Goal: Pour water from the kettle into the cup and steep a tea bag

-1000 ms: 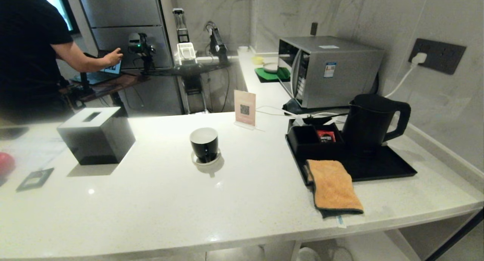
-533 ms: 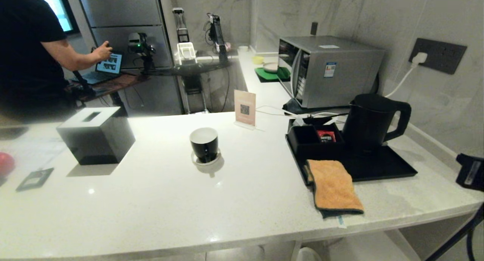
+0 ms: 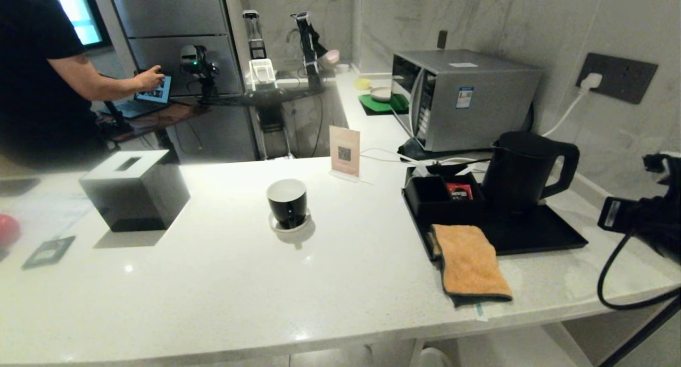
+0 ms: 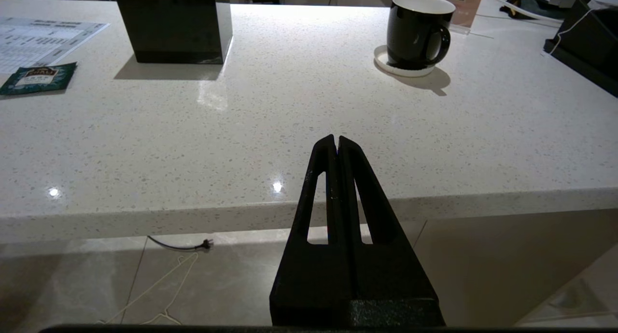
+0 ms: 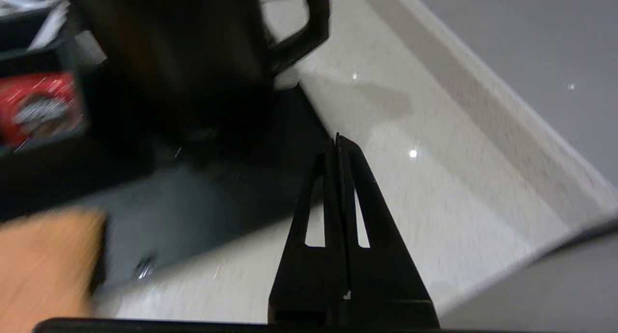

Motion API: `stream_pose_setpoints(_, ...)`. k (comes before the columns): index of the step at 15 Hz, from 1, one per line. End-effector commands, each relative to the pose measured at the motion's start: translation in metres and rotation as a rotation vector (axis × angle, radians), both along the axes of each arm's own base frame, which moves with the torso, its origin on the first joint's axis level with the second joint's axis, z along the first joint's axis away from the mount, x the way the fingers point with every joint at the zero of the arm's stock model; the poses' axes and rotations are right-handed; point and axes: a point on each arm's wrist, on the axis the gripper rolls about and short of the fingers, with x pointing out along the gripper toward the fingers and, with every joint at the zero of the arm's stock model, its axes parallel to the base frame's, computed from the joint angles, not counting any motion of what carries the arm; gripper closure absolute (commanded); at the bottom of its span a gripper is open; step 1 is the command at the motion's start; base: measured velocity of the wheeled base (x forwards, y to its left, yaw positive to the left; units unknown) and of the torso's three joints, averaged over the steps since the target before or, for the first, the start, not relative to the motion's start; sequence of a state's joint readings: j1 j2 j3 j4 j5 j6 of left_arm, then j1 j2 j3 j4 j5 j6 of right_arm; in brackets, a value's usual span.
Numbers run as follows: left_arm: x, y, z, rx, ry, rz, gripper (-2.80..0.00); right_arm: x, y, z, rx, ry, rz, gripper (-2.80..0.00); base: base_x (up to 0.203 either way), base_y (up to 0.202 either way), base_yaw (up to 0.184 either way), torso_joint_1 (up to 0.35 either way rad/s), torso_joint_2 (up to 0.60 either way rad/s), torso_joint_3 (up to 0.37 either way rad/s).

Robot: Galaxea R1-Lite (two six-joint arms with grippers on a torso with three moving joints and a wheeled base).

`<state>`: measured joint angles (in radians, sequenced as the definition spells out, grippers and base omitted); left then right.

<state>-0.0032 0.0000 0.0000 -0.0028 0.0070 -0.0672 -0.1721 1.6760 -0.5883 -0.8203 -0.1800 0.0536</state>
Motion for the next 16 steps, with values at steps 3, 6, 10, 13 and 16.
stream_pose_setpoints(3,0.0,0.0,0.0,0.0,0.0,0.001,0.0,0.043,-0.018,-0.027,-0.006,0.034,-0.024,-2.8,0.0,0.0,0.0,0.0,0.0,0.0)
stream_pose_setpoints(6,0.0,0.0,0.0,0.0,0.0,0.001,0.0,0.069,-0.025,-0.03,-0.025,-0.018,-0.024,-2.8,0.0,0.0,0.0,0.0,0.0,0.0)
stream_pose_setpoints(10,0.0,0.0,0.0,0.0,0.001,0.001,0.0,0.094,-0.032,-0.035,-0.054,-0.069,-0.027,-2.8,0.0,0.0,0.0,0.0,0.0,0.0)
stream_pose_setpoints(13,0.0,0.0,0.0,0.0,0.001,0.001,0.0,0.108,-0.037,-0.038,-0.065,-0.098,-0.03,-2.8,0.0,0.0,0.0,0.0,0.0,0.0)
stream_pose_setpoints(16,0.0,0.0,0.0,0.0,0.0,0.001,0.0,0.121,-0.043,-0.044,-0.089,-0.143,-0.036,-2.8,0.0,0.0,0.0,0.0,0.0,0.0)
